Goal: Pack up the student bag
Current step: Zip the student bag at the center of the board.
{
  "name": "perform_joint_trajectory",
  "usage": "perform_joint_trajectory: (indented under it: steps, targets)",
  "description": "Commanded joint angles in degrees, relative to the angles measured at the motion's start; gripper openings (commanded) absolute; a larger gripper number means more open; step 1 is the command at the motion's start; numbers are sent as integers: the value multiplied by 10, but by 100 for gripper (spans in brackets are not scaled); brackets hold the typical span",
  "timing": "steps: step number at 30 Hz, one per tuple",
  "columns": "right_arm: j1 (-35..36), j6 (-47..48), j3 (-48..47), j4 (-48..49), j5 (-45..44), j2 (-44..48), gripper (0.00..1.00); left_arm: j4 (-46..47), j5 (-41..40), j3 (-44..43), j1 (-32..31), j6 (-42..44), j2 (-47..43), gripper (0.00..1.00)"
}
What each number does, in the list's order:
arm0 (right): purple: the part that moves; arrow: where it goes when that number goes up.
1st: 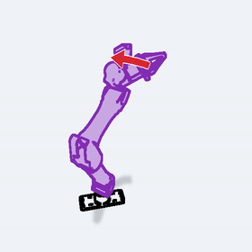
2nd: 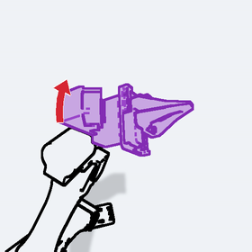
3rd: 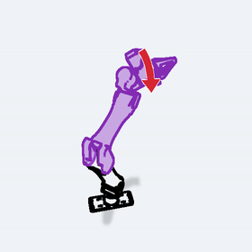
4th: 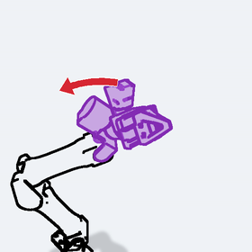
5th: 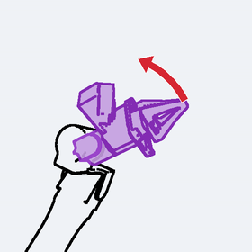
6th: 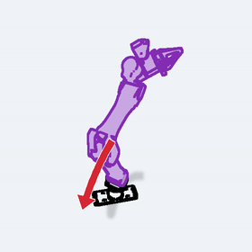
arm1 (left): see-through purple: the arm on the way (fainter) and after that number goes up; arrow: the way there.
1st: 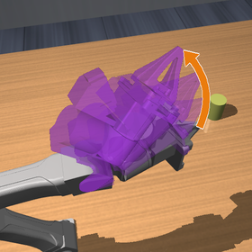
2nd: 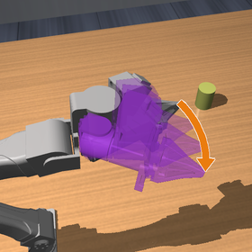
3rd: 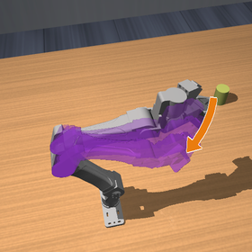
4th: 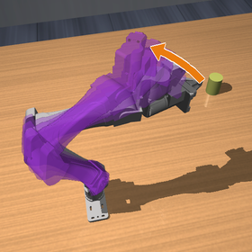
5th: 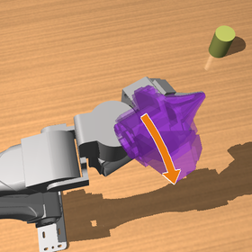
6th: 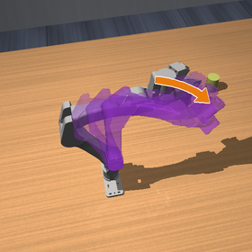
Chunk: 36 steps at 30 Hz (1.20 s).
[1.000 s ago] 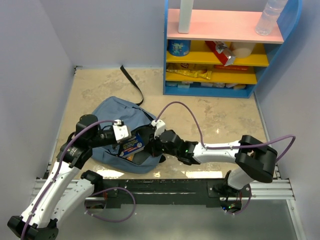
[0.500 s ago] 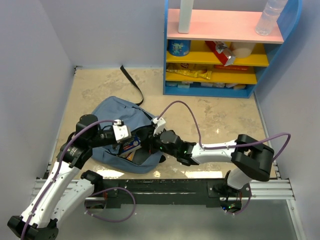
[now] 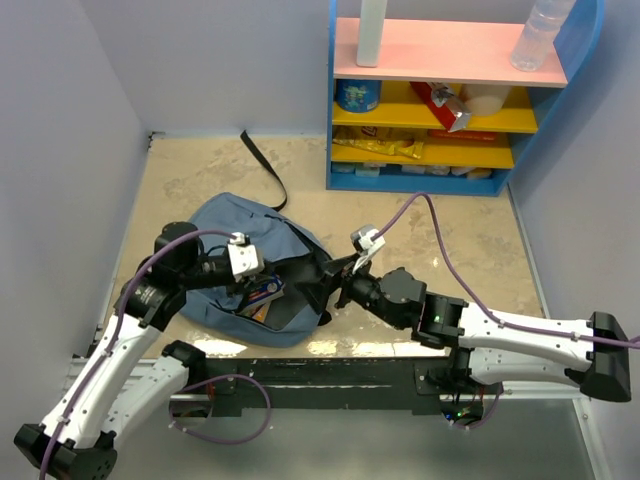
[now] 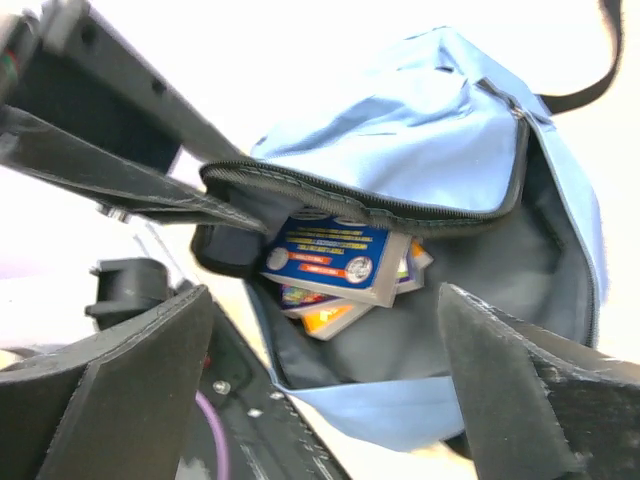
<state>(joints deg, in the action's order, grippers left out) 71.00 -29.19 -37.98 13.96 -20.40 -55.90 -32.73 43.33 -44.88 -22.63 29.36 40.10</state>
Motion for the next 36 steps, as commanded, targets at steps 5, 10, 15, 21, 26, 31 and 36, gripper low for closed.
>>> perform_joint_trajectory:
  steps: [5, 10, 15, 21, 26, 31, 36]
  targets:
    - [-2, -1, -68, -82, -61, -24, 99, 19, -1, -115, -3, -97, 24, 79]
    - [-2, 97, -217, -160, 21, -130, 99, 12, -93, -173, -3, -99, 19, 100]
    - [4, 142, -307, -225, 42, -221, 81, -28, -193, -213, -3, -83, 20, 100]
    - [51, 164, -344, -255, -3, -248, 77, -37, -377, -166, -3, -94, -1, 100]
    - [95, 171, -395, -271, 10, -346, 81, -17, -445, -110, 9, -135, -18, 100]
    - [116, 163, -354, -194, 5, -394, 83, 9, -505, -97, 21, -172, -17, 100]
    - [116, 128, -262, -112, -23, -392, 79, 41, -558, -122, 21, -215, -1, 100]
